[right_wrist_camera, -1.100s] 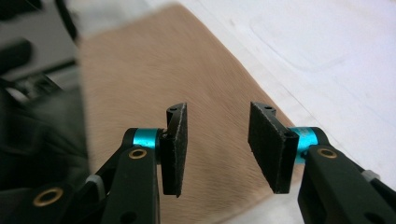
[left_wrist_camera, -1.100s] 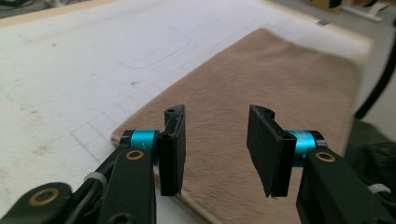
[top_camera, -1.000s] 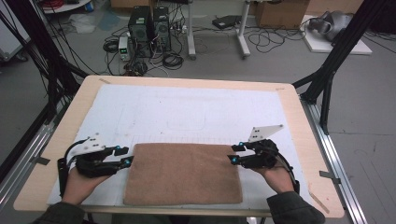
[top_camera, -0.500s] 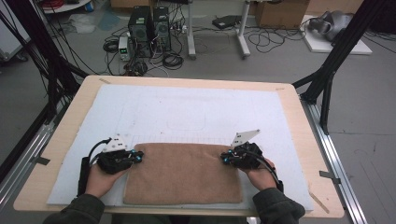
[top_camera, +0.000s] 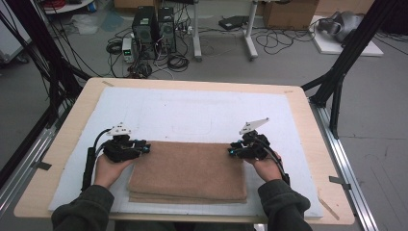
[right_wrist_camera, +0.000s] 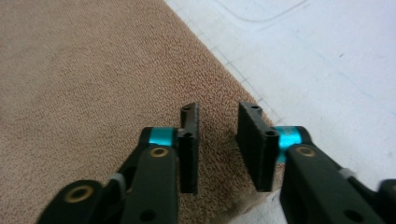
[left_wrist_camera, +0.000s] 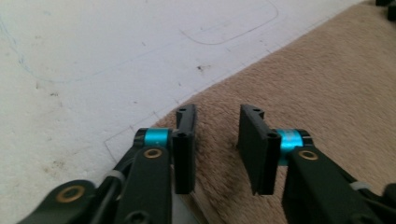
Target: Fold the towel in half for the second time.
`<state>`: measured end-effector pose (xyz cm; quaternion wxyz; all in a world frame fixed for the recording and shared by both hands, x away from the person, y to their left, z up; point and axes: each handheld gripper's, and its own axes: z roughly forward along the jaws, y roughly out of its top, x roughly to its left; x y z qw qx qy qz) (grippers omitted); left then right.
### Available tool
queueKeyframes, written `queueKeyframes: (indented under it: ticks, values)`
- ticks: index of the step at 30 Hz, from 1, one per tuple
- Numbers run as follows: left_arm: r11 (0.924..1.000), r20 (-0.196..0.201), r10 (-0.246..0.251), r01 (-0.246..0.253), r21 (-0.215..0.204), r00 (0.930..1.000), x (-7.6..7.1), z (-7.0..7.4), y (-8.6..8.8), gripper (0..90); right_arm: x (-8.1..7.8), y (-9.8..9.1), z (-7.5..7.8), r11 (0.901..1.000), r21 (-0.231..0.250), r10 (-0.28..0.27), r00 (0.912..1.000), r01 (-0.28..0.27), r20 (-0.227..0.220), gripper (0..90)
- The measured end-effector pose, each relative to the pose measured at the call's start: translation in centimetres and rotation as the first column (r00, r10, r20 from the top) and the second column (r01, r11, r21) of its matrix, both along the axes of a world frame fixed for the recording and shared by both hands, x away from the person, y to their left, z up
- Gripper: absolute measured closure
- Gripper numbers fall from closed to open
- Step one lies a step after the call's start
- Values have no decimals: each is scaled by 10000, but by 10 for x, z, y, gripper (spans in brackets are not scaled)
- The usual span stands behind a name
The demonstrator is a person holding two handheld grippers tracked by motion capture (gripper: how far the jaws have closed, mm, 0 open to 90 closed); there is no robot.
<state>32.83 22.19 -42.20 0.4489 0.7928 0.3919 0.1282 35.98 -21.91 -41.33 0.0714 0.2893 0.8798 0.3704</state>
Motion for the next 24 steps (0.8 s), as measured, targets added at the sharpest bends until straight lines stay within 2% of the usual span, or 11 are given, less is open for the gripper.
queueKeyframes:
  ticks: [2, 4, 5, 6, 8, 12, 14, 17, 19, 21, 24]
  values:
    - [10000, 291, -95, 94, 29, 9995, -11, 5, 0, 531, -8, -2, 7, 9993, 349, -145, 9995, 135, 264, 640]
    - [9994, 554, -321, 311, 182, 9979, -21, 7, -1, 557, -21, -2, 14, 9967, 799, 68, 9975, -125, 709, 667]
    - [9981, 506, -421, 397, 477, 9978, -24, 6, -1, 560, -26, 0, 15, 9952, 909, 294, 9966, -364, 772, 669]
    - [9967, 456, -468, 436, 691, 9979, -26, 5, -2, 560, -30, 2, 14, 9958, 775, 421, 9960, -482, 786, 668]
    - [9968, 323, -556, 536, 601, 9979, -32, 0, -2, 559, -35, 7, 7, 9955, 468, 799, 9957, -821, 469, 652]
    - [9961, 304, -635, 615, 628, 9975, -45, -5, -1, 546, -40, 7, -12, 9959, 277, 857, 9963, -859, 111, 606]
    - [9955, 438, -670, 638, 697, 9968, -50, -3, 1, 542, -45, 4, -15, 9956, 581, 731, 9973, -733, 58, 591]
    - [9955, 568, -773, 739, 588, 9954, -57, 0, 5, 537, -59, 1, -8, 9918, 870, 897, 9951, -931, 426, 526]
    - [9947, 532, -928, 902, 493, 9943, -63, 0, 5, 537, -69, -1, -6, 9845, 1313, 1093, 9923, -1162, 587, 508]
    - [9915, 416, -1163, 1136, 635, 9923, -68, -2, 4, 538, -80, -2, -5, 9818, 1302, 1303, 9890, -1386, 699, 501]
    - [9864, 236, -1400, 1373, 904, 9899, -75, -8, 1, 536, -91, -3, -9, 9786, 1156, 1652, 9848, -1704, 529, 484]
